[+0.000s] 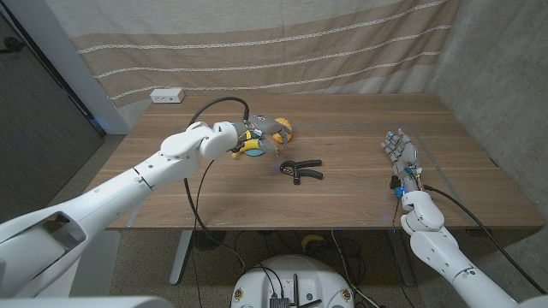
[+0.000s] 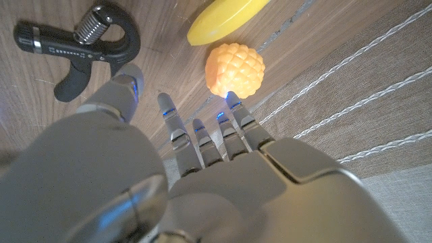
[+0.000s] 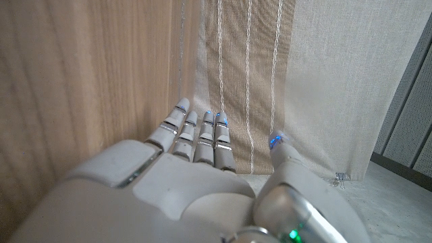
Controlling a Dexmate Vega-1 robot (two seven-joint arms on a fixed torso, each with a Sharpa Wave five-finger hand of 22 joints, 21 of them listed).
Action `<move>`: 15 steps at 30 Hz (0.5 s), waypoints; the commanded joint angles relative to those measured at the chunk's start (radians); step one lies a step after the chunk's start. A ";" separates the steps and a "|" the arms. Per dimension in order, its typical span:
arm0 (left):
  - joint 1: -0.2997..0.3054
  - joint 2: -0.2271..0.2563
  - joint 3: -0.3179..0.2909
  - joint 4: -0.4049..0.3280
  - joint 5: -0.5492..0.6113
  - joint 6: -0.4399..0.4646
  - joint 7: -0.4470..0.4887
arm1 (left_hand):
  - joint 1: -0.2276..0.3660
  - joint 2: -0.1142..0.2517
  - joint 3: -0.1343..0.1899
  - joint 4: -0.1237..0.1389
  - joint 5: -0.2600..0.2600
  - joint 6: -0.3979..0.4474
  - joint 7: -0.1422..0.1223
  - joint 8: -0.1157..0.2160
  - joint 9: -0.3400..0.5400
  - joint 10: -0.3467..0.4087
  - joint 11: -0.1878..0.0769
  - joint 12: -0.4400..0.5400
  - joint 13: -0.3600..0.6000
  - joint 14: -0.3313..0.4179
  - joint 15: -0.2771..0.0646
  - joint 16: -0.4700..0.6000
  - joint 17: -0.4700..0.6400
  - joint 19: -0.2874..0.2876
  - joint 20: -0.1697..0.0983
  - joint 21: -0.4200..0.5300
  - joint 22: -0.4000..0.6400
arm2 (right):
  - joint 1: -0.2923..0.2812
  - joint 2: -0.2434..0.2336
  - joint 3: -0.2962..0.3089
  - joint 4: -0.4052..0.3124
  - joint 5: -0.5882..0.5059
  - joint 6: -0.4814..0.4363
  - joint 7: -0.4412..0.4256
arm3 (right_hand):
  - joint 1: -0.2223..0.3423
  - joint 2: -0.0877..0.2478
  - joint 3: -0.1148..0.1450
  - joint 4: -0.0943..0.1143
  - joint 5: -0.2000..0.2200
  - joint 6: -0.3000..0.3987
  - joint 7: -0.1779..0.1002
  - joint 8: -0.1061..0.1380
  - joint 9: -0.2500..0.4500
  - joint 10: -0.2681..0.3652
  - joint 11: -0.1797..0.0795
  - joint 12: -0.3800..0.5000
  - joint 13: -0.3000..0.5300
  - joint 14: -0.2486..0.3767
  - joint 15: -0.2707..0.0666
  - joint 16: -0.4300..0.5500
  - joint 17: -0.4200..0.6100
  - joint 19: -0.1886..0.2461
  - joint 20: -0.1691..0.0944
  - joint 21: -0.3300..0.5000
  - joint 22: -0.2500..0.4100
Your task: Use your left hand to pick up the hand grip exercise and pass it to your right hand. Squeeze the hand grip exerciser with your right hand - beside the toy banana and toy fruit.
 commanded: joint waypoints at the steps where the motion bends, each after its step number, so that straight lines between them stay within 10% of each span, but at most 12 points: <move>1: -0.003 -0.020 0.016 0.044 0.001 -0.019 0.052 | 0.016 0.005 -0.005 0.000 -0.007 0.009 0.001 0.007 0.002 0.011 -0.001 0.008 0.005 0.012 -0.095 0.005 0.003 0.009 0.003 -0.002 0.004 | 0.007 -0.001 0.001 0.011 0.009 -0.003 0.010 | 0.002 0.004 0.006 0.000 0.003 0.010 0.002 -0.002 0.003 0.006 -0.001 -0.004 0.004 0.007 0.001 0.005 0.005 0.006 -0.002 -0.006 0.006; 15: -0.022 -0.045 0.046 0.093 0.014 -0.024 0.067 | 0.031 0.013 -0.022 0.002 -0.008 0.021 0.008 0.013 0.004 0.032 -0.006 0.011 0.006 0.026 -0.103 0.008 0.004 0.018 0.000 -0.004 0.005 | 0.015 0.000 0.002 0.022 0.011 -0.003 0.012 | 0.000 0.004 0.007 0.000 0.003 0.012 0.002 -0.003 0.003 0.009 0.001 -0.005 0.004 0.008 0.001 0.004 0.007 0.007 -0.002 -0.007 0.006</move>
